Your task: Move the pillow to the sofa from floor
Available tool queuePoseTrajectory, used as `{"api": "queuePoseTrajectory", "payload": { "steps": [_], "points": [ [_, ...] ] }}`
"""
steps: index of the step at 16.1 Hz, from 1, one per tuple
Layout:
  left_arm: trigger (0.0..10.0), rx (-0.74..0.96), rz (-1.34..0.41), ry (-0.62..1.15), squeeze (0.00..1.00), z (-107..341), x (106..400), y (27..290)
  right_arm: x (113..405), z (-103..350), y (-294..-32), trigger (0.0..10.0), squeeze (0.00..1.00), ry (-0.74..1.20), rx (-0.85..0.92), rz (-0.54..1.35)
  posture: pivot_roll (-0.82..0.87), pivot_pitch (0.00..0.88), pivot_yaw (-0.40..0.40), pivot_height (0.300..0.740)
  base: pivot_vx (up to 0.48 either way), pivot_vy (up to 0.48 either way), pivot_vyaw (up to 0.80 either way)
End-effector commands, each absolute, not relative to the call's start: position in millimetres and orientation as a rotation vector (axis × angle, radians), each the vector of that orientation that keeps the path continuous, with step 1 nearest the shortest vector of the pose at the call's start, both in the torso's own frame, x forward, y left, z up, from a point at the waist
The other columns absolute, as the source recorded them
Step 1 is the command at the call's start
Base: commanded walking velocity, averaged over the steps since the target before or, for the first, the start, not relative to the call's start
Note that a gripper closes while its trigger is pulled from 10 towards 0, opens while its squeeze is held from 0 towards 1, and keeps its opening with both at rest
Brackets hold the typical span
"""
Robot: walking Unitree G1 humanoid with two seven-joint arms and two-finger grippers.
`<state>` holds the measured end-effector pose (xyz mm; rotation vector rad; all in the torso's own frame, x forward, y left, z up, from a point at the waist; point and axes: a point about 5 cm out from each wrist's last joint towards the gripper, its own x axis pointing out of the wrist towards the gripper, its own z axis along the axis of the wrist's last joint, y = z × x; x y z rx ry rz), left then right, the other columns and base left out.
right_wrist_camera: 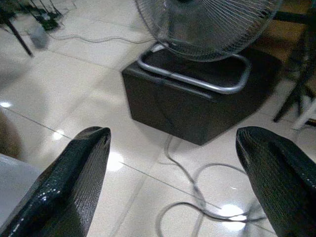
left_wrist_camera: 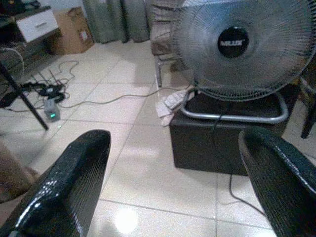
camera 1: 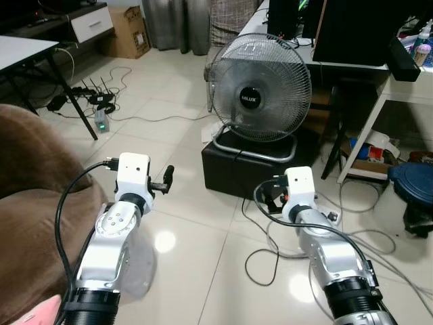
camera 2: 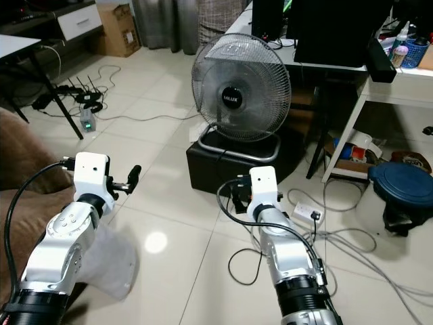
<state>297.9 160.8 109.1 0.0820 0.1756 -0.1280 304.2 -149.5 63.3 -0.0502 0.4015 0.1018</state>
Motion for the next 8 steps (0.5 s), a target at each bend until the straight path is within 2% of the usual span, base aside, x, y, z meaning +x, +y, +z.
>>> {"api": "queuePoseTrajectory", "payload": {
  "steps": [1,8],
  "points": [
    [10.0,0.104,-0.114,0.168,0.0,112.8,299.4,167.5,307.4,68.5,-146.5,10.0,0.0,0.381,-0.043,0.108,-0.01,0.0,0.056,0.74,0.371,0.0,0.69],
    [10.0,0.109,-0.123,0.169,0.0,111.8,298.8,165.5,306.6,67.6,-147.4,10.0,0.0,0.383,-0.045,0.115,-0.02,0.0,0.052,0.74,0.364,0.0,0.8]
  ]
}}
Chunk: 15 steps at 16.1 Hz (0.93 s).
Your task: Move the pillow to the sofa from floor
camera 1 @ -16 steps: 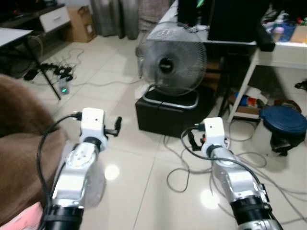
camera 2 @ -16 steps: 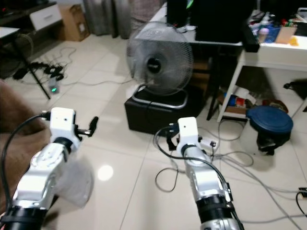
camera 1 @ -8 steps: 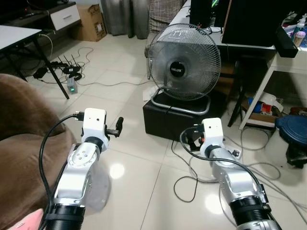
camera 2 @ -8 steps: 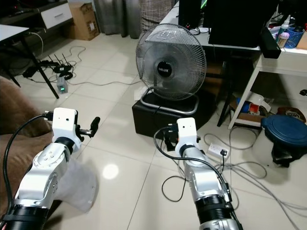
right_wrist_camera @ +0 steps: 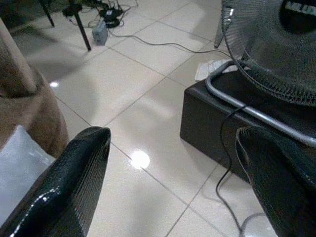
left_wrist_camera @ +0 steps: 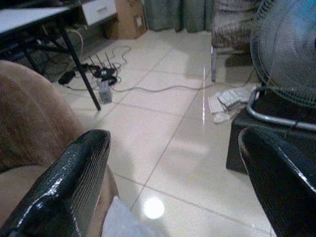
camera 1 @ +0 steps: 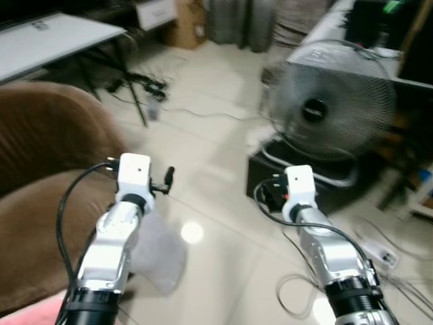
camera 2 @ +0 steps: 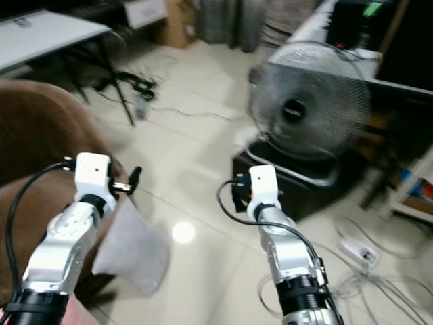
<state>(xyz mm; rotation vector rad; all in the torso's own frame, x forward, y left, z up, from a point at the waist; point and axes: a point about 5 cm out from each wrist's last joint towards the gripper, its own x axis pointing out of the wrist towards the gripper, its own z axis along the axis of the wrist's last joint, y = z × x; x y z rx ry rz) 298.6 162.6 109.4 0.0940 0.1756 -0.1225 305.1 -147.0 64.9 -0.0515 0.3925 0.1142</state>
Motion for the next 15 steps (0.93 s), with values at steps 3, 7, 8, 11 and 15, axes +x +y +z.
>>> {"api": "queuePoseTrajectory", "payload": {
  "steps": [3,7,8,11,15],
  "points": [
    [10.0,0.111,-0.123,0.17,0.0,110.9,298.2,165.0,306.8,66.1,-148.1,10.0,0.0,0.387,-0.049,0.119,-0.01,0.0,0.045,0.74,0.354,0.0,0.8],
    [10.0,0.114,-0.119,0.169,0.0,110.2,297.9,165.6,307.7,65.0,-147.4,10.0,0.0,0.39,-0.053,0.129,-0.01,0.0,0.037,0.74,0.343,0.0,0.8],
    [10.0,0.115,-0.117,0.169,0.0,110.3,298.1,165.6,308.1,64.8,-147.4,10.0,0.0,0.391,-0.054,0.131,0.0,0.0,0.035,0.74,0.341,0.0,0.8],
    [10.0,0.118,-0.112,0.166,0.0,110.6,298.2,166.1,309.1,63.8,-148.1,10.0,0.0,0.394,-0.063,0.134,0.0,0.0,0.032,0.74,0.321,0.0,0.8],
    [10.0,0.167,-0.05,0.095,0.0,114.9,299.9,173.4,312.5,67.1,-150.0,10.0,0.0,0.343,-0.129,0.163,0.0,0.0,0.03,0.74,0.0,0.0,0.2]
  ]
}}
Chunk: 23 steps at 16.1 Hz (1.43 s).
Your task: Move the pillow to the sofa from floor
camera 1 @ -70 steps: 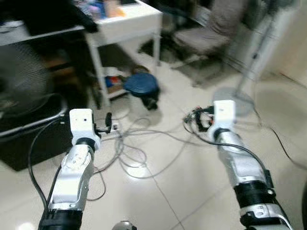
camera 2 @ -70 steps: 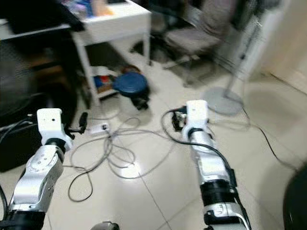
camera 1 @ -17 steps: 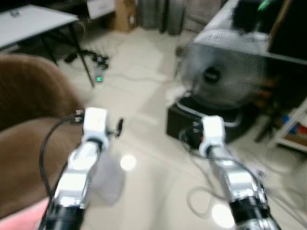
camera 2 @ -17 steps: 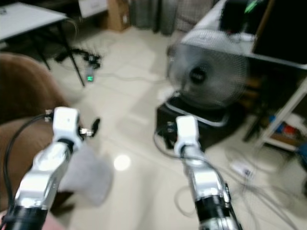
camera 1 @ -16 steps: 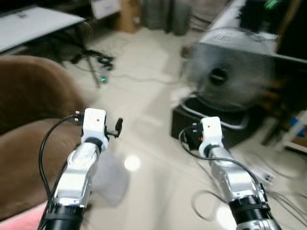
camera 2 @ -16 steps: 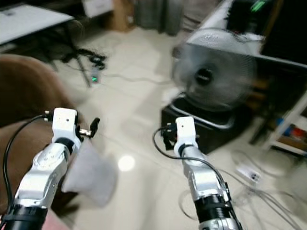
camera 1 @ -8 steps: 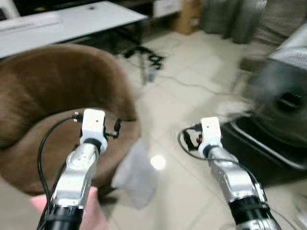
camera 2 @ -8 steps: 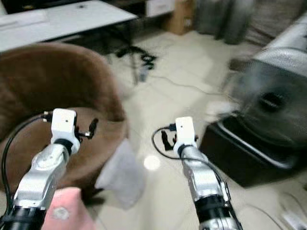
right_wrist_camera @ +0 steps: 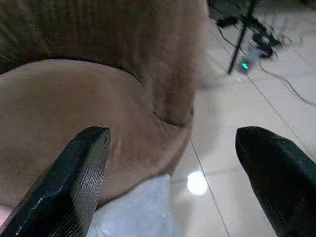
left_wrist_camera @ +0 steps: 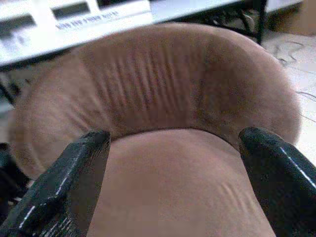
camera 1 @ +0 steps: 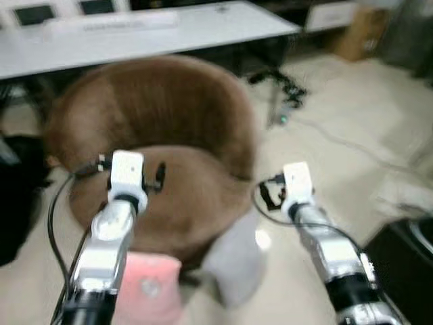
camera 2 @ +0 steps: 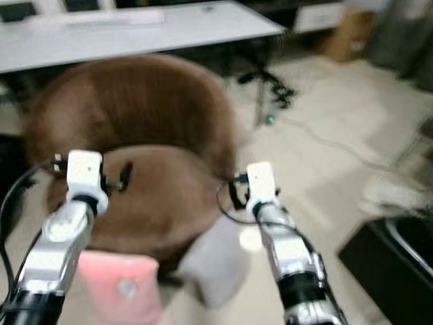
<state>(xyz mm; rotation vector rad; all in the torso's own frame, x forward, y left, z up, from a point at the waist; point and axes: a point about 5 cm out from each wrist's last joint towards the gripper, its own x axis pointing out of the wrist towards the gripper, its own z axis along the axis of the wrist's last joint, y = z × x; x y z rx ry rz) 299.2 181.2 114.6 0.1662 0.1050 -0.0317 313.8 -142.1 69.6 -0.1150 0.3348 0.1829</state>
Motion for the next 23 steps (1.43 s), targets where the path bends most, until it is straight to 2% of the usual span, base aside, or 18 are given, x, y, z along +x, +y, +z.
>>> {"api": "queuePoseTrajectory", "payload": {
  "steps": [1,4,11,15,17,23],
  "points": [
    [10.0,0.193,-0.064,0.09,0.0,115.1,299.6,173.4,313.5,68.0,-150.1,10.0,0.0,0.334,-0.139,0.175,0.0,0.0,0.028,0.74,0.0,0.0,0.0],
    [10.0,0.203,-0.065,0.084,0.0,115.0,299.4,172.8,314.7,66.6,-147.1,10.0,0.0,0.329,-0.165,0.215,0.0,0.0,0.024,0.74,0.0,-0.1,0.16],
    [10.0,0.2,-0.054,0.078,0.0,113.7,299.4,172.7,316.8,66.3,-145.3,10.0,0.0,0.323,-0.166,0.237,0.01,0.0,0.015,0.74,0.0,-0.386,0.8],
    [10.0,0.203,-0.054,0.077,0.0,113.3,299.7,173.0,317.0,65.0,-147.2,10.0,0.0,0.332,-0.143,0.213,0.01,0.0,0.015,0.74,0.0,-0.402,0.0],
    [10.0,0.184,-0.052,0.123,0.0,109.3,300.4,173.8,317.7,64.5,-147.5,10.0,0.0,0.337,-0.143,0.207,0.01,0.0,0.017,0.74,0.0,0.0,0.0],
    [10.0,0.213,-0.023,0.118,0.0,109.2,301.7,177.3,317.3,62.4,-148.7,10.0,0.0,0.352,-0.114,0.19,0.01,0.0,0.02,0.74,0.0,0.381,0.0]
  ]
}}
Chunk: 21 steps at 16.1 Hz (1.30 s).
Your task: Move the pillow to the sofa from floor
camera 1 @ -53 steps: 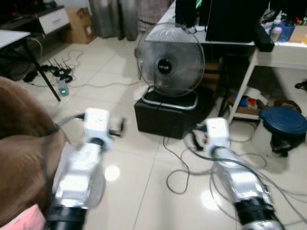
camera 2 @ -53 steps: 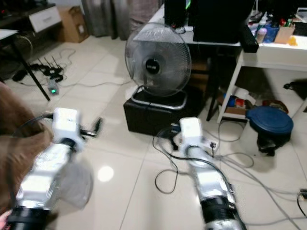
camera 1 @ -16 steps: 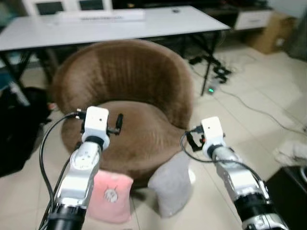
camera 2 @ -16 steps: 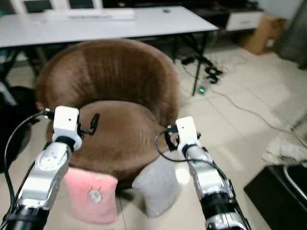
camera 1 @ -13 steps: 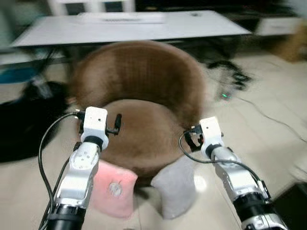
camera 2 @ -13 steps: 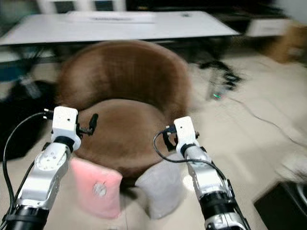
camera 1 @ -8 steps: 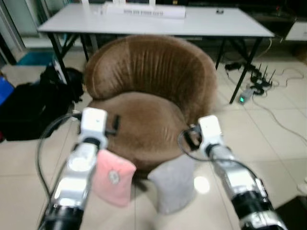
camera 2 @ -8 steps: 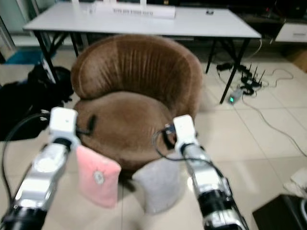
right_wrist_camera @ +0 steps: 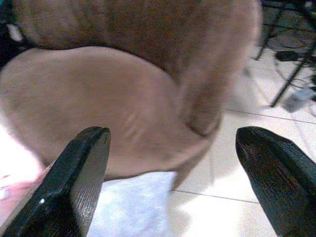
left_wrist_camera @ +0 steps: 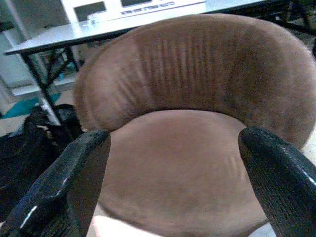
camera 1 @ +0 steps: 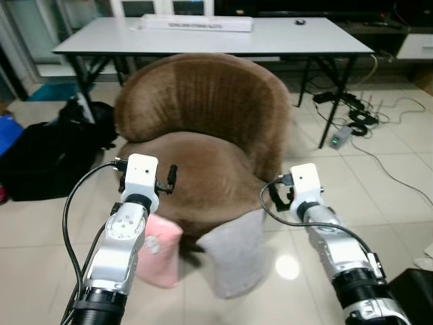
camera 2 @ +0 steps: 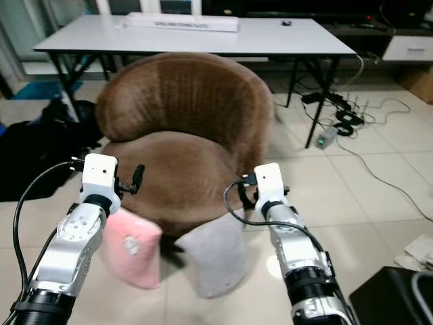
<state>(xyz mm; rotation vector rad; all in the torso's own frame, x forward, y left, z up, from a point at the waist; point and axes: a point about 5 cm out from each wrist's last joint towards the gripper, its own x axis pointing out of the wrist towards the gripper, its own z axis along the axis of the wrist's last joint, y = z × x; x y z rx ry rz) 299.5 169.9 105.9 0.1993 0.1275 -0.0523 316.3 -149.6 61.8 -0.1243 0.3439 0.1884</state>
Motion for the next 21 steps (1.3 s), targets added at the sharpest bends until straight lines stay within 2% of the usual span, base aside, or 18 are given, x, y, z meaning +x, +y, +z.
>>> {"api": "queuePoseTrajectory", "payload": {
  "steps": [1,6,8,21],
  "points": [
    [10.0,0.217,-0.021,0.121,0.0,109.3,301.9,177.7,317.2,61.9,-149.5,10.0,0.0,0.354,-0.11,0.187,0.01,0.0,0.02,0.74,0.0,0.0,0.0],
    [10.0,0.209,-0.024,0.125,0.0,109.0,302.2,177.8,315.4,61.2,-152.8,10.0,0.0,0.356,-0.077,0.159,0.0,0.0,0.024,0.74,0.0,0.0,0.0],
    [10.0,0.208,-0.025,0.127,0.0,108.5,302.3,177.8,315.3,61.1,-153.1,10.0,0.0,0.357,-0.073,0.157,0.0,0.0,0.024,0.74,0.0,0.283,0.0],
    [10.0,0.211,-0.028,0.137,0.0,106.4,301.4,176.6,314.3,60.8,-153.5,10.0,0.0,0.361,-0.092,0.16,0.0,0.0,0.019,0.74,0.0,0.408,0.0]
  ]
}}
